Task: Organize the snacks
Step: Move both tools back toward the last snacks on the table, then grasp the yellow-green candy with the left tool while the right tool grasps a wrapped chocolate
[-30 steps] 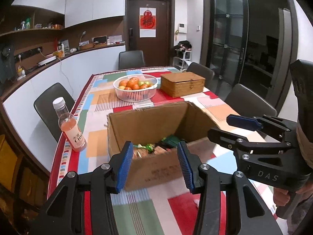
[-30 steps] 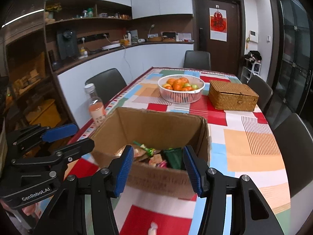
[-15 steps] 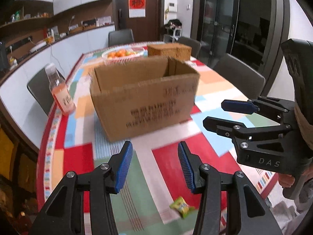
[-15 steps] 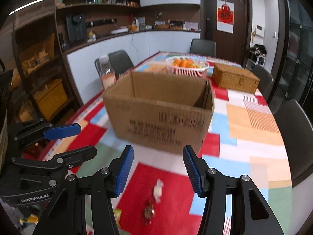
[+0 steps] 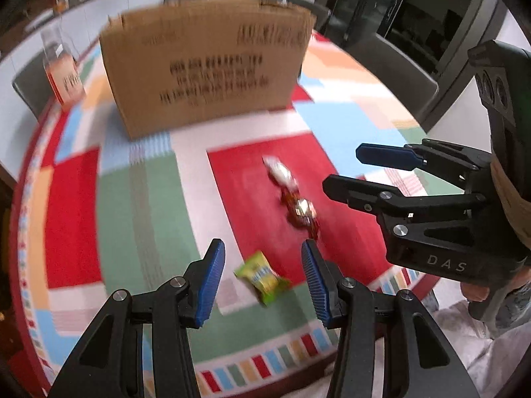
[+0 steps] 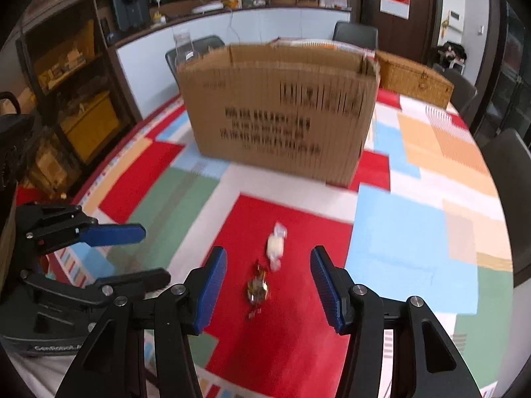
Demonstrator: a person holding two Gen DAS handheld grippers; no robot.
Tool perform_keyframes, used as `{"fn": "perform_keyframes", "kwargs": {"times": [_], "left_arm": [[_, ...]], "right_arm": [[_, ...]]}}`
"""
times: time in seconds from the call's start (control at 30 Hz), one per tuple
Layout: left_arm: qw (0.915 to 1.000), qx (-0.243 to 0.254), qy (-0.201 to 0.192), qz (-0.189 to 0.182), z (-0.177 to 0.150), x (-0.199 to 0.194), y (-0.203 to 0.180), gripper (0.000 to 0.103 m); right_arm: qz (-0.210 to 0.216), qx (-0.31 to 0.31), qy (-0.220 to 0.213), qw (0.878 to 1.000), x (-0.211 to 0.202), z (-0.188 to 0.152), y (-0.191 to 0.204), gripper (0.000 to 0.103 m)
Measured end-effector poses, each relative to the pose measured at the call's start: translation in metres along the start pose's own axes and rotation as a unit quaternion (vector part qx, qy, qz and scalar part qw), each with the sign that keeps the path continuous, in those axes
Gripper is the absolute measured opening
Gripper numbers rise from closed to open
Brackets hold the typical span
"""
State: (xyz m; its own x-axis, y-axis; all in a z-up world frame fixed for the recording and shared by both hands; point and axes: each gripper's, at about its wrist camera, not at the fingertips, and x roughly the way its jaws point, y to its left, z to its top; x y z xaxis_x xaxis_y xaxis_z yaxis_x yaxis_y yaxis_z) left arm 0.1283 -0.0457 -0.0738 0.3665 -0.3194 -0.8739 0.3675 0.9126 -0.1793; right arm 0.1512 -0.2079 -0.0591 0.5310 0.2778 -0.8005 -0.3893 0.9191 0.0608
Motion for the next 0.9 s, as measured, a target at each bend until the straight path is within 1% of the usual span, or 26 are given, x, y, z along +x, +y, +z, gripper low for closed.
{"fn": "perform_keyframes", "kwargs": {"times": [0.1, 0.23, 0.37, 0.43, 0.47, 0.63, 0.7, 0.9], "left_arm": [[0.9996, -0.014, 0.022, -0.008, -0.004, 0.01, 0.001, 0.047], [0.9985, -0.03, 0.044, -0.014, -0.006, 0.02, 0.003, 0.045], [0.9967, -0.045, 0.067, -0.016, -0.008, 0.032, 0.005, 0.044], [0.9957, -0.051, 0.077, -0.015, -0.008, 0.037, 0.006, 0.039], [0.9953, -0.052, 0.08, -0.014, -0.009, 0.039, 0.006, 0.039], [0.9937, -0.054, 0.098, -0.003, -0.009, 0.048, 0.004, 0.039], [0.9931, -0.054, 0.104, 0.002, -0.009, 0.05, 0.003, 0.039], [0.991, -0.058, 0.121, 0.006, -0.009, 0.059, 0.003, 0.038]], "right_arm": [[0.006, 0.004, 0.02, 1.0, 0.009, -0.011, -0.002, 0.053], [0.005, 0.005, 0.035, 0.999, 0.018, -0.02, -0.002, 0.053], [0.013, 0.007, 0.048, 0.999, 0.028, -0.027, -0.002, 0.053], [0.017, 0.008, 0.055, 0.998, 0.033, -0.03, -0.003, 0.053], [0.018, 0.009, 0.058, 0.998, 0.036, -0.031, -0.003, 0.053], [0.022, 0.013, 0.062, 0.998, 0.043, -0.032, -0.006, 0.053], [0.023, 0.017, 0.064, 0.998, 0.045, -0.033, -0.008, 0.05], [0.027, 0.022, 0.065, 0.997, 0.049, -0.034, -0.011, 0.049]]}}
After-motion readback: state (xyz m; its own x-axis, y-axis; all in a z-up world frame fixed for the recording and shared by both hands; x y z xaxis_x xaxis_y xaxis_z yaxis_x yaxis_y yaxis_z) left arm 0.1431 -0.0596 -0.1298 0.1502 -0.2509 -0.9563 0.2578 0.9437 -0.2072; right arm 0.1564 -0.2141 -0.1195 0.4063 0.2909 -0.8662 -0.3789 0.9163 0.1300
